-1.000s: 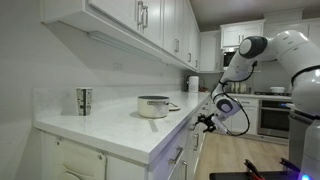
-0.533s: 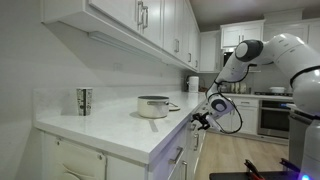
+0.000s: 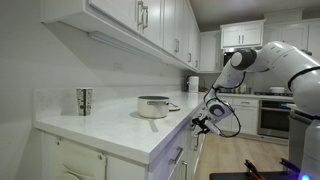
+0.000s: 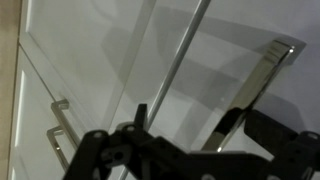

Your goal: Open the second drawer from the left

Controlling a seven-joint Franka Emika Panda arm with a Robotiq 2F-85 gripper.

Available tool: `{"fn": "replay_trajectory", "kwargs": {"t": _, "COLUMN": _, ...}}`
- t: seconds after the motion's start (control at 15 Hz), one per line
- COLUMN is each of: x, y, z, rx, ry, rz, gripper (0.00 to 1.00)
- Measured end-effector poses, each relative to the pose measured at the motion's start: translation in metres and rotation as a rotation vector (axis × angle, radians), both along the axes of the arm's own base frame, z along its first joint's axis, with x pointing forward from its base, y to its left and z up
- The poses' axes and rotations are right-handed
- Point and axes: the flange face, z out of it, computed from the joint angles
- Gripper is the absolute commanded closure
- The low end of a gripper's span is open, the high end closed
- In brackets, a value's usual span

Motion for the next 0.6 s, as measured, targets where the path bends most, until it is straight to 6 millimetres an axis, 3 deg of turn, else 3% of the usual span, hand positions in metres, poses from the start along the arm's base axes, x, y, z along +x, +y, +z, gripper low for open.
{"fn": "replay_trajectory", "kwargs": {"t": 0.2, "x": 0.003, "y": 0.0, "z": -0.011, "rx": -0.009, "ry": 0.013, "rz": 0.0, "gripper": 0.5}}
{"fn": "replay_trajectory", "kwargs": {"t": 0.33, "x": 0.005, "y": 0.001, "z": -0.008, "rx": -0.011, "ry": 0.011, "rz": 0.007, "gripper": 0.53}}
{"fn": "replay_trajectory", "kwargs": {"t": 0.6, "x": 0.004, "y": 0.003, "z": 0.004, "rx": -0.017, "ry": 0.007, "rz": 0.025, "gripper": 0.81}}
